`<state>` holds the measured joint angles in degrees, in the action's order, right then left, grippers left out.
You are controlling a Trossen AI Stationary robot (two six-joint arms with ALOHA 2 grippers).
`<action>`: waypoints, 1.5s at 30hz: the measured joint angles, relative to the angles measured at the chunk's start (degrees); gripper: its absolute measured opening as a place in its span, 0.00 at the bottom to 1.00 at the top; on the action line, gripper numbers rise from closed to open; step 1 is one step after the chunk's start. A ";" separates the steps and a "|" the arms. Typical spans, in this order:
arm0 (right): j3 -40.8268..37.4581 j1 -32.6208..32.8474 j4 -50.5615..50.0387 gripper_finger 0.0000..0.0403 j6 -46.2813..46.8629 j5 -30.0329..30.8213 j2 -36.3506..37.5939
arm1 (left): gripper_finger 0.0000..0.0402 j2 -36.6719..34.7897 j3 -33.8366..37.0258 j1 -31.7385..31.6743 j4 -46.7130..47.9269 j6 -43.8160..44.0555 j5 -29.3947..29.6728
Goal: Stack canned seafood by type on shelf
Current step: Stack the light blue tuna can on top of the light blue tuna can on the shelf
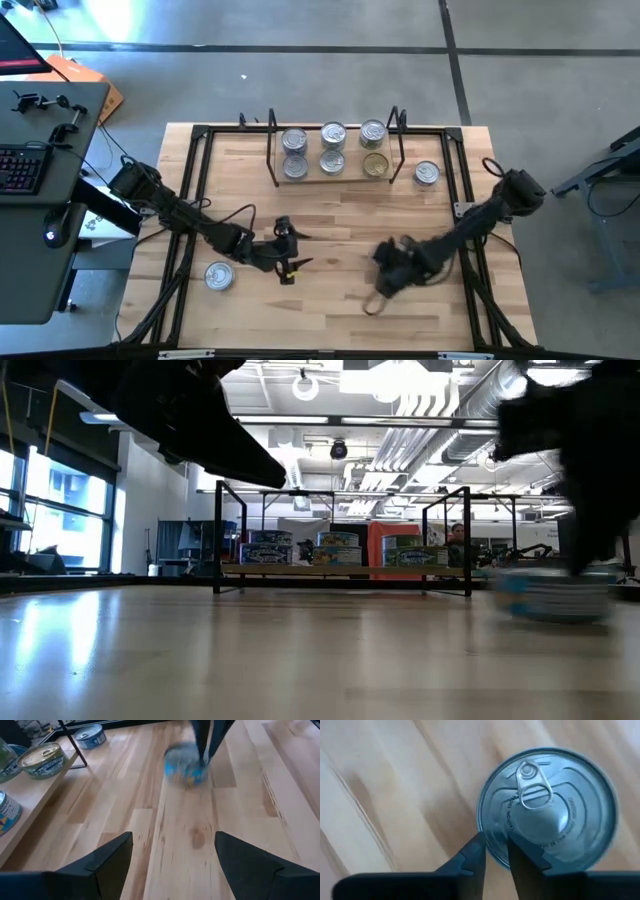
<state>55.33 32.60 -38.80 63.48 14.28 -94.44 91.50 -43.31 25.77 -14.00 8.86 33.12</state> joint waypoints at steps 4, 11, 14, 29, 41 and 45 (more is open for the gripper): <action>-0.15 -5.98 15.86 0.12 -14.69 -0.54 -1.95 | 0.69 0.00 0.00 -0.25 -0.26 -0.01 0.02; 1.94 -7.69 19.47 0.06 -30.70 -8.22 -2.83 | 0.69 0.00 -0.02 -0.29 -0.60 0.14 -3.20; 3.07 -6.73 16.30 0.04 -28.45 0.50 -2.64 | 0.69 0.73 -0.02 -1.60 -2.83 0.52 -6.68; 1.87 -11.03 23.62 0.00 -30.36 0.40 -10.82 | 0.69 16.09 -0.07 -15.85 -12.94 -5.81 -31.65; 2.01 -14.32 6.83 0.00 -17.21 11.24 -7.09 | 0.65 9.63 -2.99 -4.64 -2.54 -8.35 -17.43; 2.01 -11.87 11.29 0.00 -18.76 12.69 -7.45 | 0.64 8.20 -2.91 -2.94 -2.39 -15.69 -12.76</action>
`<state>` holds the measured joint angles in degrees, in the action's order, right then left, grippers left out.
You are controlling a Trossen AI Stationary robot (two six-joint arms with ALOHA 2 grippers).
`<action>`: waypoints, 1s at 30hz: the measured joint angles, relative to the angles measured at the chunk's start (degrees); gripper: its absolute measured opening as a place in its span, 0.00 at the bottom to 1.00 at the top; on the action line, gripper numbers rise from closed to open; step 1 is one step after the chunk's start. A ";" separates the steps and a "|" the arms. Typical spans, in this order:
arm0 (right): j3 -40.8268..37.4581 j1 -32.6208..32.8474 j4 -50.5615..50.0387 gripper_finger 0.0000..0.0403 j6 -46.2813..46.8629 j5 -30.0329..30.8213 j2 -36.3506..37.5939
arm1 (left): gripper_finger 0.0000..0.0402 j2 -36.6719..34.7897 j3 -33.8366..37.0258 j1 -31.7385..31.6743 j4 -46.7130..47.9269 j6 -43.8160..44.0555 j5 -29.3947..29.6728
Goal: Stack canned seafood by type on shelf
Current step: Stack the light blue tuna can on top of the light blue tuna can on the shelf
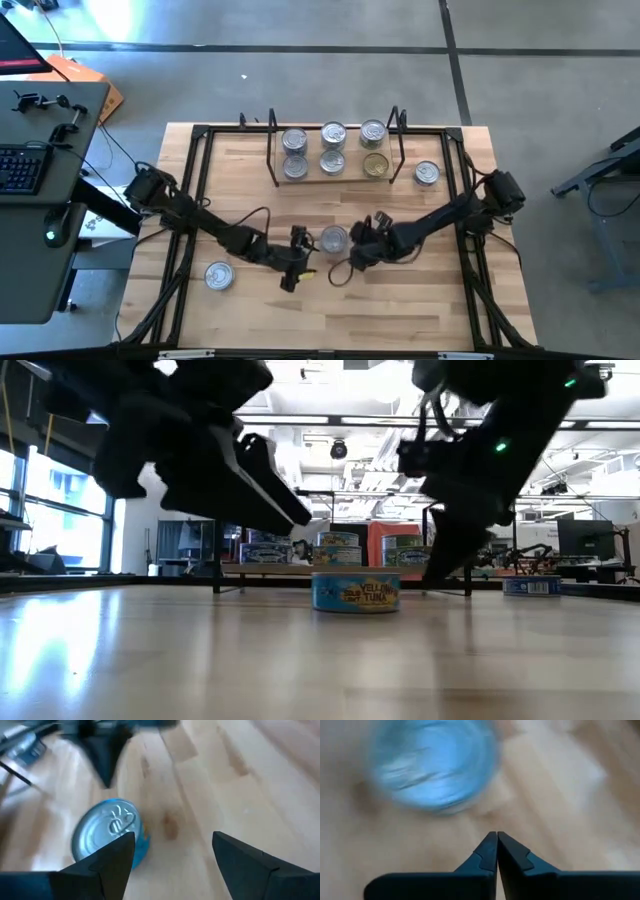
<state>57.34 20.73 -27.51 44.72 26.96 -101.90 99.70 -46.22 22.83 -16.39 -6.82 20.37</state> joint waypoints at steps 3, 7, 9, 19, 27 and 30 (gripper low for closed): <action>0.00 3.42 2.68 0.00 -1.44 0.24 -0.01 | 0.64 2.39 0.07 -1.22 -3.54 -6.64 -0.14; 0.00 8.67 3.44 0.00 1.34 5.71 -0.01 | 0.64 6.92 0.05 -3.63 -10.82 -14.03 -0.21; 0.00 11.33 3.69 0.00 3.39 7.84 -0.01 | 0.64 8.92 -0.10 -4.99 -12.53 -15.18 -0.29; 2.54 19.37 9.22 0.00 -2.49 13.27 -0.01 | 0.36 15.50 -4.12 -9.05 -12.05 -14.05 -4.93; 9.97 18.85 2.59 0.00 -15.15 17.70 0.89 | 0.02 12.57 -4.61 -7.74 -9.65 -9.33 -7.07; 10.27 19.31 -0.79 0.01 -11.78 19.63 2.19 | 0.03 10.46 -3.98 -6.86 -9.06 -7.80 -6.94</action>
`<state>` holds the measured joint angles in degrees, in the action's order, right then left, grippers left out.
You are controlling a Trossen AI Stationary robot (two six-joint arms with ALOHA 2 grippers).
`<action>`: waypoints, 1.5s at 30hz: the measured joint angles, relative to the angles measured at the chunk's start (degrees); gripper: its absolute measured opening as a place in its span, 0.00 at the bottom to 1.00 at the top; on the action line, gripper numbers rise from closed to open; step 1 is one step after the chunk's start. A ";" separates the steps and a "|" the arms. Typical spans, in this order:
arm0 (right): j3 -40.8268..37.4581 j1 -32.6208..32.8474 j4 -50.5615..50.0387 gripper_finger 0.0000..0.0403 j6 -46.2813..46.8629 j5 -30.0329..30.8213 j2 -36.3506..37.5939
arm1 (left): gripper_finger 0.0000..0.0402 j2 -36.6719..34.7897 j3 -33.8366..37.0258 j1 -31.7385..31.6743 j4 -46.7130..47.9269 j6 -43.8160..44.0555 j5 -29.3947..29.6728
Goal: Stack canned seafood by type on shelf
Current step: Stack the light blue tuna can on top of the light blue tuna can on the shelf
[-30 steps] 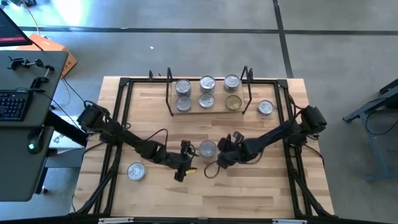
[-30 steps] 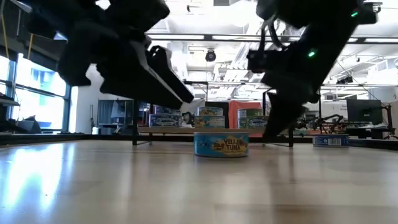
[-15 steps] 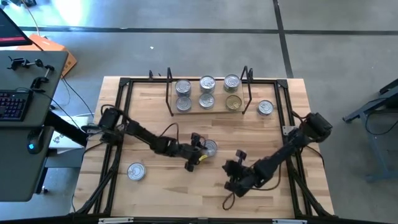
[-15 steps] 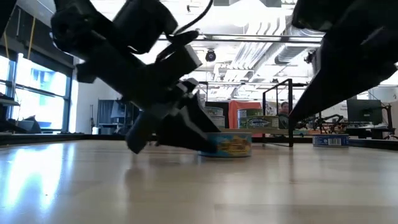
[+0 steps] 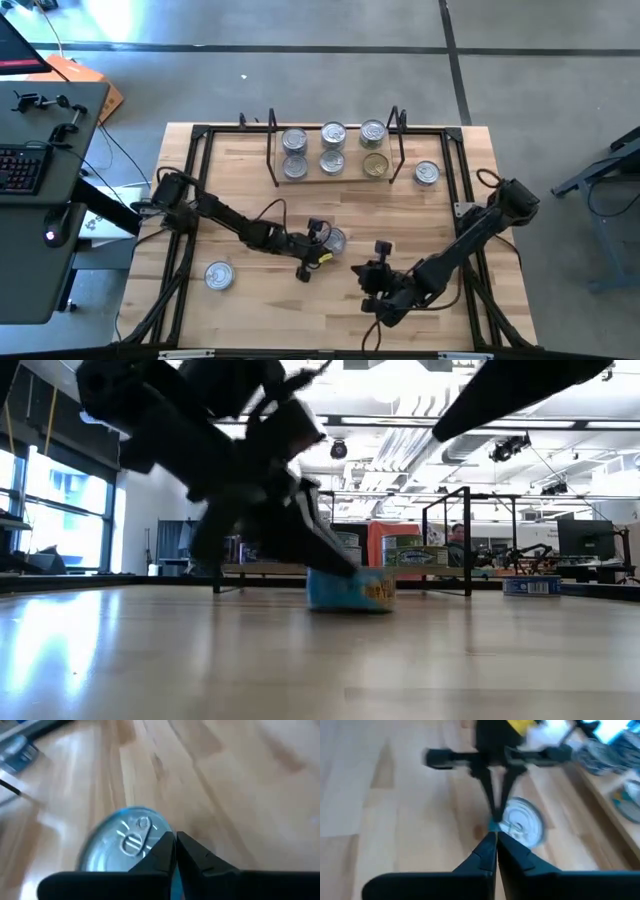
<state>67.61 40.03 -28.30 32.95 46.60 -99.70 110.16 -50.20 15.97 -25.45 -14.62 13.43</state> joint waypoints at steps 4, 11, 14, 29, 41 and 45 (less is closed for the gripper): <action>-1.29 0.49 -1.67 0.10 7.15 1.42 0.04 | 0.01 -3.97 1.32 1.28 -0.86 1.20 0.82; -11.80 -1.69 24.63 0.41 -12.75 3.24 -0.02 | 0.00 -7.89 2.76 2.58 -1.33 2.11 1.51; -15.54 -3.88 36.48 0.52 -28.07 0.97 -0.51 | 0.00 -7.90 2.76 2.51 -1.19 2.11 0.12; -17.00 -11.19 41.07 0.59 -55.90 -9.72 -4.90 | 0.00 -7.90 2.74 2.58 -1.78 2.48 -1.11; -16.61 -10.54 41.08 0.34 -49.28 -6.91 -5.38 | 0.01 -8.60 2.67 3.85 -1.72 2.00 1.15; -14.95 -10.19 40.27 0.29 -44.01 -6.50 -5.27 | 0.08 -12.87 2.46 4.91 7.56 0.59 6.63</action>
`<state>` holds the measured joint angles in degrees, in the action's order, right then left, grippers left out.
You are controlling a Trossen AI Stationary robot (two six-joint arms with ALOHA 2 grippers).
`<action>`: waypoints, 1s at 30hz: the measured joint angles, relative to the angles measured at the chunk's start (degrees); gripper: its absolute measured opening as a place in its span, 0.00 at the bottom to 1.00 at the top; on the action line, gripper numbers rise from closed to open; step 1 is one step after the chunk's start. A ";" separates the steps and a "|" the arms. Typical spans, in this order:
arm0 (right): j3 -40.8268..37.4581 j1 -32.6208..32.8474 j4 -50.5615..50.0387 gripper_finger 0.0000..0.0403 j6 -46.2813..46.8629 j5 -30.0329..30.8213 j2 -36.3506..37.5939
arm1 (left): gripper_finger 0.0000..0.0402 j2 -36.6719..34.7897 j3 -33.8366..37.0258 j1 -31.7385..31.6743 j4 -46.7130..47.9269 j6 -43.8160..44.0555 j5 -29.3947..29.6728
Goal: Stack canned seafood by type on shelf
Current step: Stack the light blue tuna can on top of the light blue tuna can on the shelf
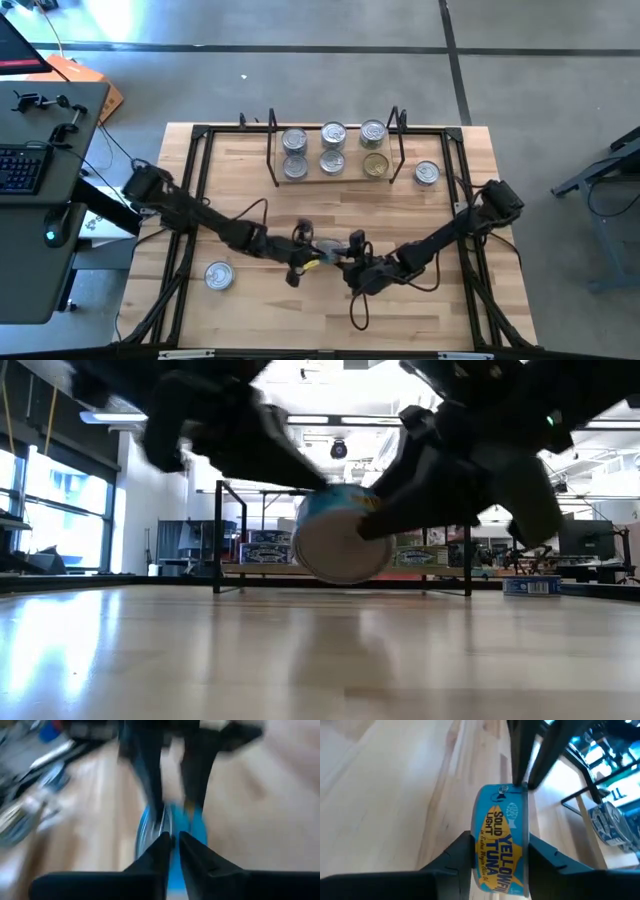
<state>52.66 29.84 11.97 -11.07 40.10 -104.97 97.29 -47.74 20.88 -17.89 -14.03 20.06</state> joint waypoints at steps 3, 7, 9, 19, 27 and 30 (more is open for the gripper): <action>2.20 0.19 -3.53 0.29 2.40 3.05 0.64 | 0.14 -4.58 0.02 0.82 13.43 3.24 7.84; 7.33 -1.60 -13.79 0.29 3.39 10.32 1.62 | 0.19 -9.63 0.13 0.88 30.19 15.51 15.04; 10.54 -4.53 -19.20 0.29 2.12 13.12 1.66 | 0.19 -10.55 0.13 1.14 35.29 21.68 17.15; 15.69 -27.18 -25.71 0.29 -16.36 7.51 1.81 | 0.14 -9.00 0.21 9.37 41.98 34.22 32.53; 15.69 -36.40 -19.36 0.29 -31.18 -1.80 -1.50 | 0.10 -9.52 0.19 15.17 62.16 56.03 38.37; 15.69 -37.00 -19.57 0.29 -31.05 -0.13 -1.97 | 0.09 -9.54 0.19 17.48 68.01 64.15 39.81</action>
<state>68.36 -7.16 -7.60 -42.12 39.97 -106.94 87.74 -47.55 38.36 50.12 50.11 59.87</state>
